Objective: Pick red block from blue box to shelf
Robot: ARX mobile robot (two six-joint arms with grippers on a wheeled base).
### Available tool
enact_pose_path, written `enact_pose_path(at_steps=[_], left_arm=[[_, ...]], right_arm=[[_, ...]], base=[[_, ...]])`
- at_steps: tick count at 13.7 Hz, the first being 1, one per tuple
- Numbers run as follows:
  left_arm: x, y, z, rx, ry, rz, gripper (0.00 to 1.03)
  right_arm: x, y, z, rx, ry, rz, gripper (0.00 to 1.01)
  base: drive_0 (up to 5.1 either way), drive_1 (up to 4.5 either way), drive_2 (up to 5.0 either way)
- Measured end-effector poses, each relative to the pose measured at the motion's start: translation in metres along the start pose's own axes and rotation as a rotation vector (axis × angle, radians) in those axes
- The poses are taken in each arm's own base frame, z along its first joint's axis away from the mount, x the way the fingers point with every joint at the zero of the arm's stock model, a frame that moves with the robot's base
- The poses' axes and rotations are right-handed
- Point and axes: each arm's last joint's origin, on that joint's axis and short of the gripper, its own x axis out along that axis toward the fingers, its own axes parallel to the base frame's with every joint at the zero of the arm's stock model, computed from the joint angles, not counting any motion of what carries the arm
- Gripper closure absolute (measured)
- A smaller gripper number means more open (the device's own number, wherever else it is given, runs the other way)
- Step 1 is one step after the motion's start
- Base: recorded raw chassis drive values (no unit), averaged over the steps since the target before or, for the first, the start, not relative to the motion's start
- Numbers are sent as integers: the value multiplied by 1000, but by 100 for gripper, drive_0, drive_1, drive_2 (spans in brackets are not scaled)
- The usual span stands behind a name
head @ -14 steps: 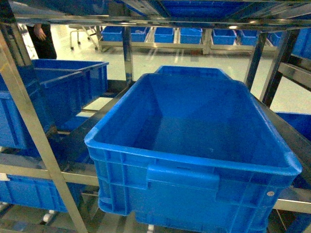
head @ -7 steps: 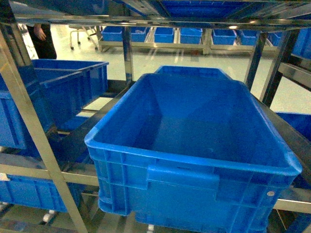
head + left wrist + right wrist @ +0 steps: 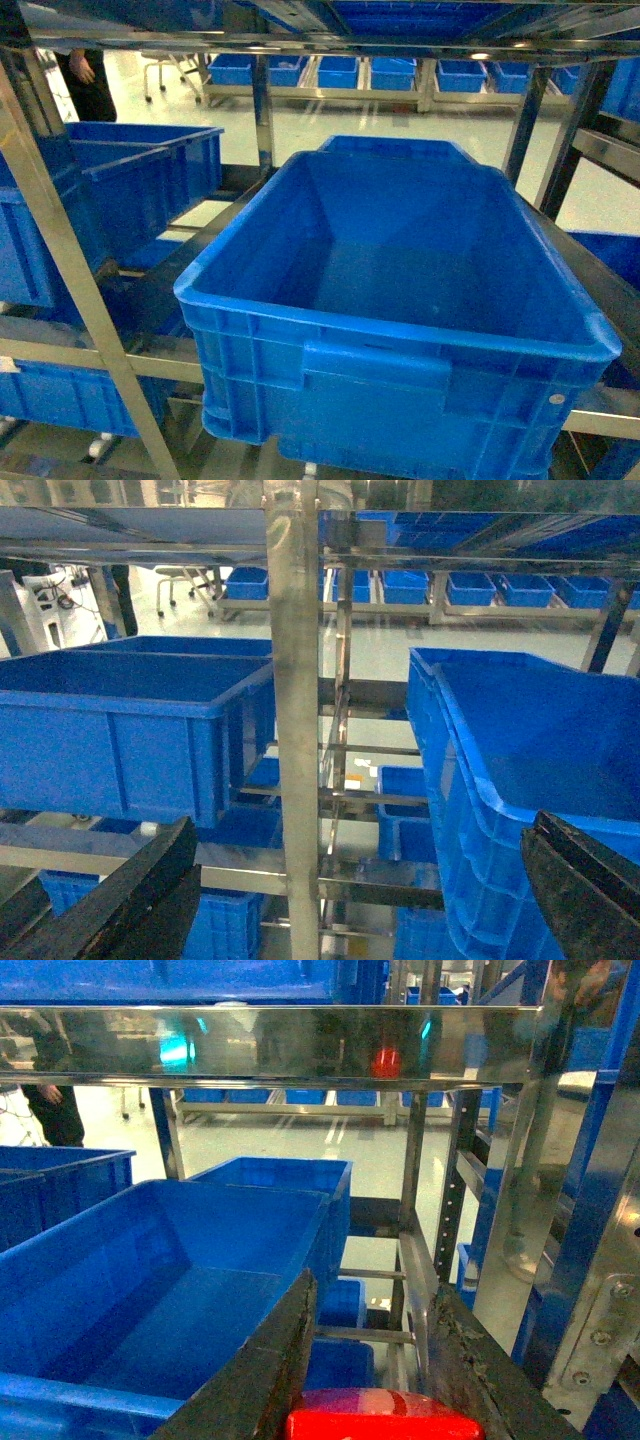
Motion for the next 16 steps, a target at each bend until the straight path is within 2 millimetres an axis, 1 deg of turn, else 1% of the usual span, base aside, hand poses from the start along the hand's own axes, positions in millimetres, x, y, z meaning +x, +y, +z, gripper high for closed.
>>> enact_pose_path(at_steps=[16], left_arm=[[0,0,0,0,0,0,5]], right_arm=[[0,0,0,0,0,0,73]], base=[[0,0,0]])
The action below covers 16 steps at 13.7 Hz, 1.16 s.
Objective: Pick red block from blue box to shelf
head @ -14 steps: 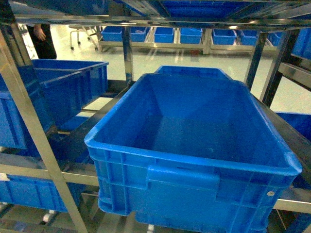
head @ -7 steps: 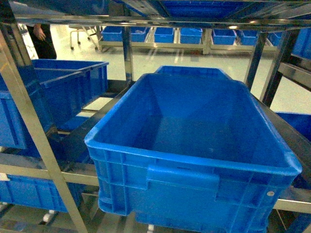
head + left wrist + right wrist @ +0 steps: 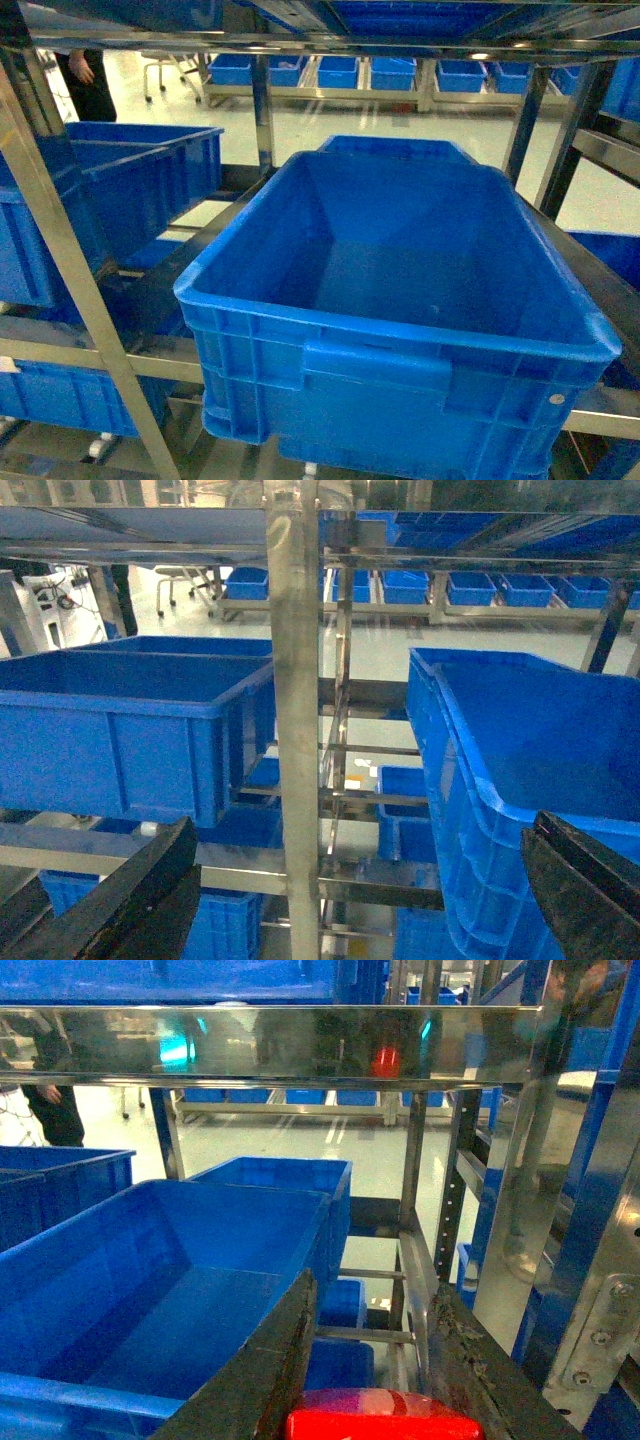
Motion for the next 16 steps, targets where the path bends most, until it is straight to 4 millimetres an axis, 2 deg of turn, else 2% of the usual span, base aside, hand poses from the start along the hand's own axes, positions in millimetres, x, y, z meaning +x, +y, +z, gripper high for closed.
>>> enact_pose_path(at_steps=[16], left_arm=[[0,0,0,0,0,0,5]], right_arm=[[0,0,-1,-1,7,1,73]], base=[[0,0,0]])
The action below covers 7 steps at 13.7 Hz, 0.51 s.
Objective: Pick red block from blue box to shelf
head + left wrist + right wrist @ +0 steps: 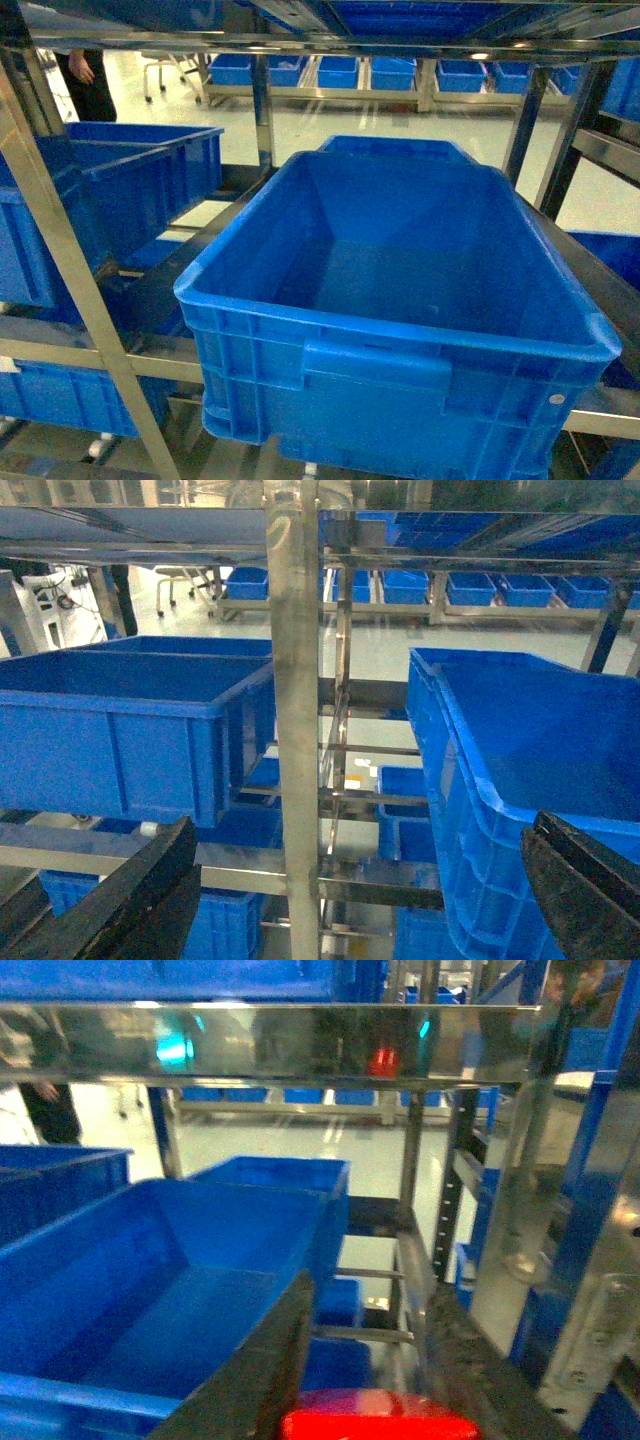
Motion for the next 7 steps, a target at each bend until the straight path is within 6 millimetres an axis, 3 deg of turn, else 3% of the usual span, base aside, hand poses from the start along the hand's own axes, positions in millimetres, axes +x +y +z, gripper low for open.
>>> enact_pose_path(at_steps=[2,5,7], left_arm=[[0,0,0,0,0,0,5],[0,0,0,0,0,0,5],[0,0,0,0,0,0,5]], right_arm=[[2,-2,2,-21,281,78,73],[3,3,-6,10,385,134,73],[19,15,-5,68,439,221,73]], base=[[0,0,0],[0,0,0],[0,0,0]])
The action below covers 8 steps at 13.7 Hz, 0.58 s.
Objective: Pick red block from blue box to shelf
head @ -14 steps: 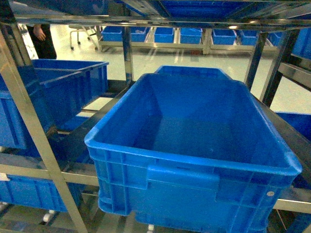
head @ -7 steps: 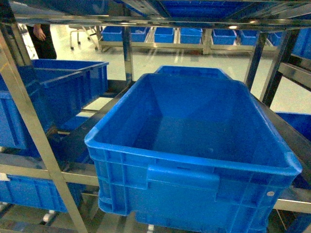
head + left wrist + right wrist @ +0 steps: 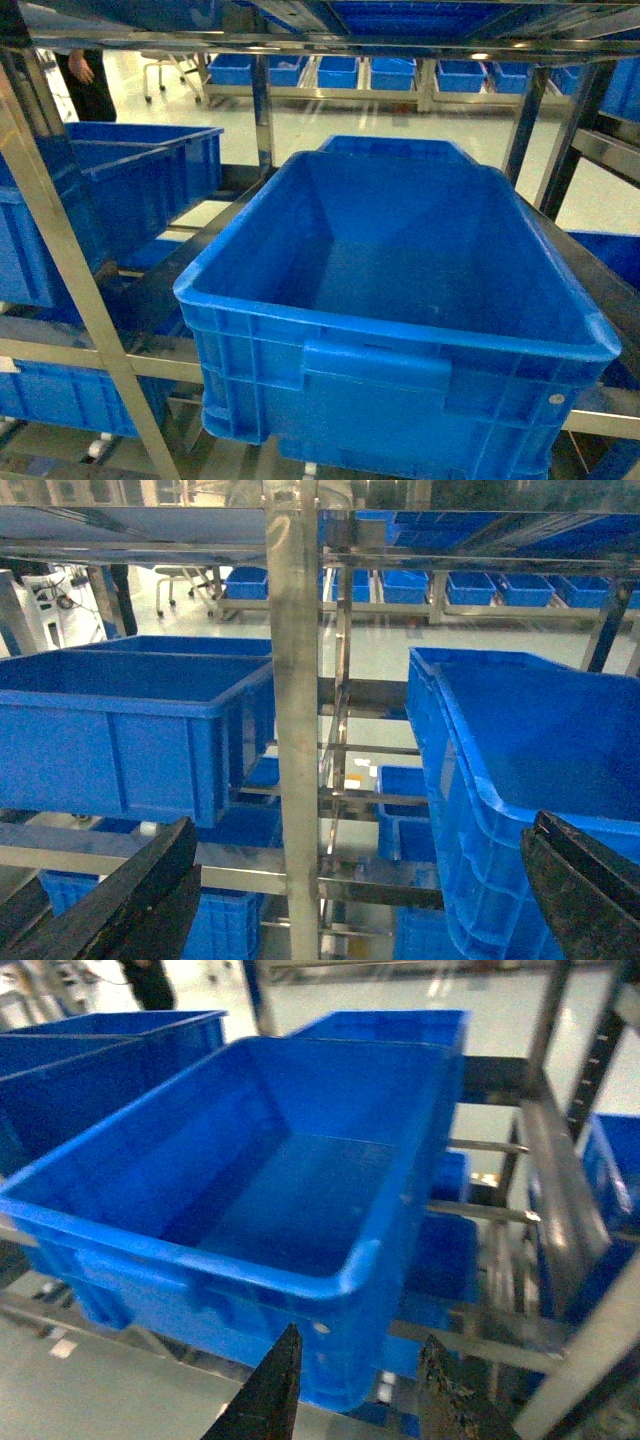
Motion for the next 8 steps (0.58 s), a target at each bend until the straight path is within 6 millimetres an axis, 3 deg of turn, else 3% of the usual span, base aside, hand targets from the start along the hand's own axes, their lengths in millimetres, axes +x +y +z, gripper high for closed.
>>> enact_pose_path(at_steps=[4,8], left_arm=[[0,0,0,0,0,1,5],[0,0,0,0,0,0,5]], right_arm=[[52,24,33,32,6,108,73],[98,54,26,0,65,209,73]], base=[[0,0,0],[0,0,0]])
